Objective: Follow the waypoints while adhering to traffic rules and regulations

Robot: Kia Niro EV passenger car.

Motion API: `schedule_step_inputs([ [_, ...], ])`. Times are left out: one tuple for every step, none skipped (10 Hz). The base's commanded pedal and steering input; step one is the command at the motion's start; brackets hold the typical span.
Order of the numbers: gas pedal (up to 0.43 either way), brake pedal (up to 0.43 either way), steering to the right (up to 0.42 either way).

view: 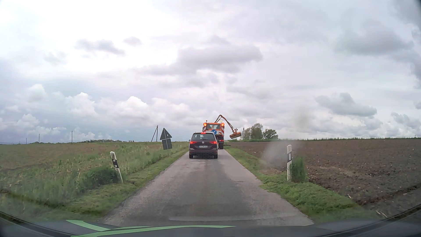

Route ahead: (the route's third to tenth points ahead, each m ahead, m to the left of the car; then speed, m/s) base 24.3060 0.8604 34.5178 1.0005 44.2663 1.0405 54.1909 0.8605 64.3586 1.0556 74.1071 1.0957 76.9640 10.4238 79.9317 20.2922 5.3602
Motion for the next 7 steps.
schedule_step_inputs([
  [0.0,0.207,0.0],
  [0.0,0.207,0.001],
  [0.0,0.207,0.001],
  [0.0,0.207,0.001],
  [0.0,0.207,0.003],
  [0.0,0.207,0.004],
  [0.0,0.201,0.004],
])
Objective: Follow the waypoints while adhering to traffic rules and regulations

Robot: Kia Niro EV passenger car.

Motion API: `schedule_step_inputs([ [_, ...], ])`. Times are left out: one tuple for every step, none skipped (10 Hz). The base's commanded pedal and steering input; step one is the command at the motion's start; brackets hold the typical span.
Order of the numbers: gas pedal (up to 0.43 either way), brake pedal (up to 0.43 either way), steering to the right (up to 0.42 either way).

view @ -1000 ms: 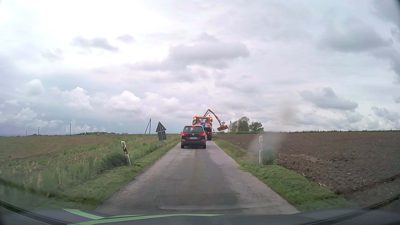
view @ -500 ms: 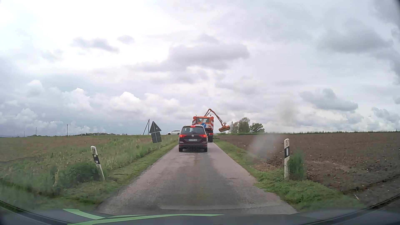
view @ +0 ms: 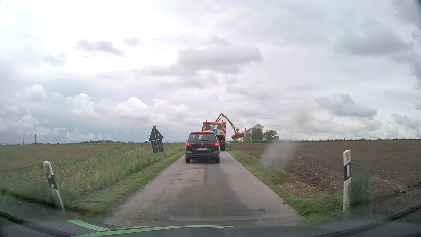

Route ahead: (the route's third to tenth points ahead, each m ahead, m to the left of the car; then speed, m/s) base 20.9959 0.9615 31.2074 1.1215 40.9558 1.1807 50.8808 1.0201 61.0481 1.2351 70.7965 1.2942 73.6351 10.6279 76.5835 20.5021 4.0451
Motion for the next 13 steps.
schedule_step_inputs([
  [0.0,0.195,0.004],
  [0.0,0.189,0.007],
  [0.0,0.183,0.007],
  [0.0,0.165,0.008],
  [0.0,0.152,0.007],
  [0.0,0.14,0.008],
  [0.0,0.128,0.008],
  [0.0,0.091,0.007],
  [0.0,0.067,0.005],
  [0.0,0.067,0.005],
  [0.0,0.061,0.005],
  [0.0,0.043,0.005],
  [0.0,0.024,0.005],
])
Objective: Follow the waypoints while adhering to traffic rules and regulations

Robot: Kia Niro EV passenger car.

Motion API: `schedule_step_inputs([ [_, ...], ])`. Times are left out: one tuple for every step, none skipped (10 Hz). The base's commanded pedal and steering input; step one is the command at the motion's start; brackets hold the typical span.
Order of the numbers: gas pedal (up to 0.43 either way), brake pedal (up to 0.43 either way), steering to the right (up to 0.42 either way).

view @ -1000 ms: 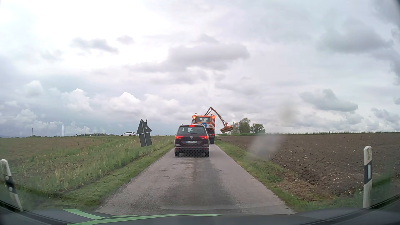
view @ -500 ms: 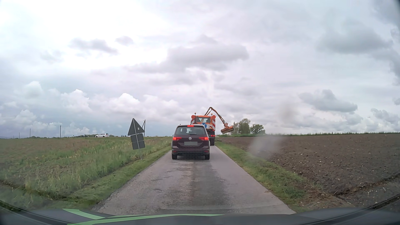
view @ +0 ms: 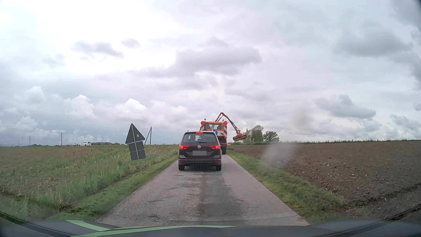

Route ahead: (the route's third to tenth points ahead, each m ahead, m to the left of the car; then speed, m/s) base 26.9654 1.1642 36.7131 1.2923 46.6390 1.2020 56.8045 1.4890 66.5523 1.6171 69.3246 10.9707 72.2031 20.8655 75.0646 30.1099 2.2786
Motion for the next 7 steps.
schedule_step_inputs([
  [0.0,0.006,0.004],
  [0.0,0.0,0.004],
  [0.0,0.0,0.004],
  [0.0,0.0,0.004],
  [0.0,0.0,0.004],
  [0.0,0.0,0.004],
  [0.0,0.0,0.004],
])
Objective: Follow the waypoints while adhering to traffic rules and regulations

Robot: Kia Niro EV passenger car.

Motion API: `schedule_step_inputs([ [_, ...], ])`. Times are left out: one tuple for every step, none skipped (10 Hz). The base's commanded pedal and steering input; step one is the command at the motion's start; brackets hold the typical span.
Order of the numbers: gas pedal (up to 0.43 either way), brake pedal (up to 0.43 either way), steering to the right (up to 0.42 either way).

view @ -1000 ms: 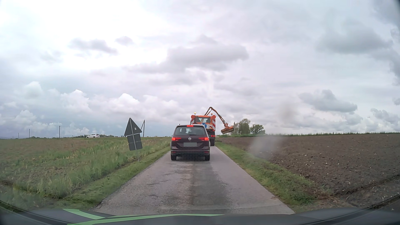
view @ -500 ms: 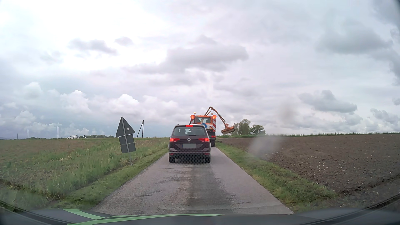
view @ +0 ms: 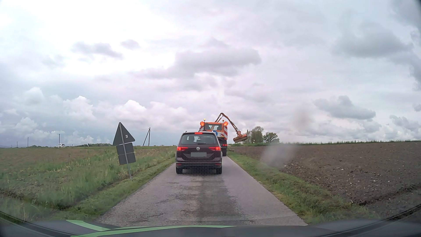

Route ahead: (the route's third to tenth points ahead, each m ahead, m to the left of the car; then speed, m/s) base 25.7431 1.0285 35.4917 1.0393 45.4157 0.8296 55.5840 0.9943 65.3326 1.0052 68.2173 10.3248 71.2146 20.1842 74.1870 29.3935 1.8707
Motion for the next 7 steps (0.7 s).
schedule_step_inputs([
  [0.0,0.0,0.004],
  [0.0,0.0,0.004],
  [0.0,0.0,0.004],
  [0.0,0.0,0.004],
  [0.0,0.006,0.004],
  [0.0,0.006,0.004],
  [0.0,0.012,0.004],
])
